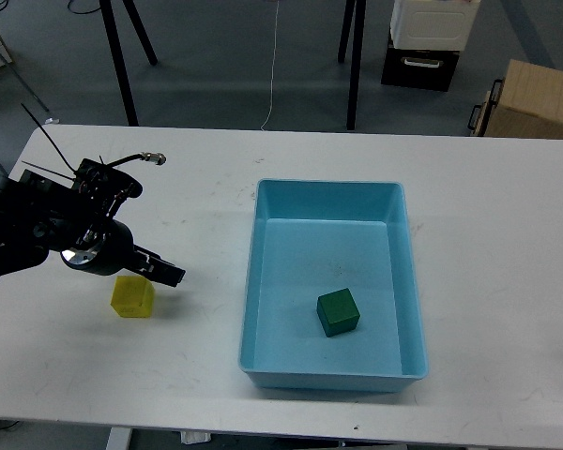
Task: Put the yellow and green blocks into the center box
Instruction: 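Lower the left gripper and grasp the yellow cube, then lift the yellow cube and carry it over the blue bin, then lower the yellow cube beside the green cube and open the left gripper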
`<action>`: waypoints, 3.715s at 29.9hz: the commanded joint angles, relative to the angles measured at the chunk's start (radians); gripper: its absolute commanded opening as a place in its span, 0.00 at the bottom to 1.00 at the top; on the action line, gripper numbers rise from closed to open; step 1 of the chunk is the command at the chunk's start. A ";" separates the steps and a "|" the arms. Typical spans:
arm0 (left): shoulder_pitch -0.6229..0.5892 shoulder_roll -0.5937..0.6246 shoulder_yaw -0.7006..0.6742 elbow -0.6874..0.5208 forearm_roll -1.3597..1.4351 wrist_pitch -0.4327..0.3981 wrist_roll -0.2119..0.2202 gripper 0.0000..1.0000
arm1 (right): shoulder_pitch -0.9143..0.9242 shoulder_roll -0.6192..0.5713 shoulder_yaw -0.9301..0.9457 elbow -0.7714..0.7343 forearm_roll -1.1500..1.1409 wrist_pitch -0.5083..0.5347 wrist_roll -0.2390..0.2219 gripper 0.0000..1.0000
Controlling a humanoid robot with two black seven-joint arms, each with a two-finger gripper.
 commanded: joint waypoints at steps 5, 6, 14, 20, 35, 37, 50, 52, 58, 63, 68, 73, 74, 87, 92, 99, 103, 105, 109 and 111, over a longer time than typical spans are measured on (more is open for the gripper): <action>0.040 0.007 0.000 0.032 0.003 0.000 0.003 1.00 | -0.002 -0.001 -0.003 0.000 -0.002 0.000 0.000 1.00; 0.041 0.007 0.000 0.032 0.003 0.000 0.003 1.00 | -0.002 -0.001 -0.003 0.000 -0.002 0.000 0.000 1.00; 0.070 0.055 -0.003 0.027 0.057 0.000 0.005 1.00 | -0.005 0.001 -0.004 0.000 -0.018 0.000 0.000 1.00; 0.096 0.069 -0.003 0.019 0.058 0.000 0.008 1.00 | -0.008 0.007 -0.004 0.000 -0.018 0.000 0.000 1.00; 0.097 0.087 -0.011 0.000 0.060 0.000 -0.020 0.98 | -0.010 0.008 -0.004 0.000 -0.020 0.000 0.000 1.00; 0.097 0.089 -0.012 0.000 0.071 0.000 -0.020 0.96 | -0.010 0.008 -0.004 0.000 -0.020 0.000 0.000 1.00; 0.099 0.099 -0.012 -0.017 0.106 0.000 0.038 0.07 | -0.010 0.008 -0.004 -0.004 -0.020 0.000 0.000 1.00; 0.091 0.121 -0.014 -0.042 0.104 0.000 0.043 0.00 | -0.011 0.008 -0.004 -0.004 -0.020 0.000 0.000 1.00; 0.001 0.179 -0.120 -0.181 0.066 0.000 0.041 0.00 | -0.013 0.010 -0.006 -0.003 -0.021 0.000 0.000 1.00; -0.169 0.124 -0.141 -0.197 -0.079 0.000 0.041 0.00 | -0.010 0.008 -0.003 0.000 -0.041 0.000 0.000 1.00; -0.280 -0.020 -0.132 -0.192 -0.162 0.000 0.040 0.00 | -0.010 0.008 -0.001 -0.003 -0.041 0.000 0.000 1.00; -0.298 -0.178 -0.129 -0.151 -0.172 0.000 0.038 0.00 | -0.011 0.008 -0.003 -0.011 -0.043 0.000 0.002 1.00; -0.298 -0.199 -0.124 -0.148 -0.181 0.000 0.038 0.00 | -0.010 0.008 -0.003 -0.014 -0.043 0.000 0.002 1.00; -0.295 -0.505 -0.069 -0.024 -0.198 0.000 0.031 0.00 | 0.003 0.010 -0.003 -0.032 -0.068 0.000 0.003 1.00; -0.262 -0.571 -0.045 0.033 -0.199 0.000 0.029 0.08 | 0.001 0.010 0.000 -0.052 -0.068 0.000 0.003 1.00; -0.202 -0.563 -0.034 0.056 -0.199 0.000 0.022 0.46 | 0.006 0.010 -0.001 -0.067 -0.071 0.000 0.003 1.00; -0.197 -0.560 -0.032 0.070 -0.233 0.000 -0.070 0.83 | 0.007 0.014 -0.003 -0.067 -0.071 0.000 0.003 1.00; -0.199 -0.562 -0.032 0.070 -0.242 0.000 -0.093 0.87 | 0.009 0.014 -0.003 -0.067 -0.071 0.000 0.003 1.00; -0.197 -0.571 -0.032 0.078 -0.242 0.000 -0.095 0.90 | 0.007 0.014 -0.003 -0.067 -0.071 0.000 0.003 1.00; -0.196 -0.579 -0.032 0.082 -0.242 0.000 -0.097 0.90 | 0.007 0.014 -0.003 -0.067 -0.071 0.000 0.003 1.00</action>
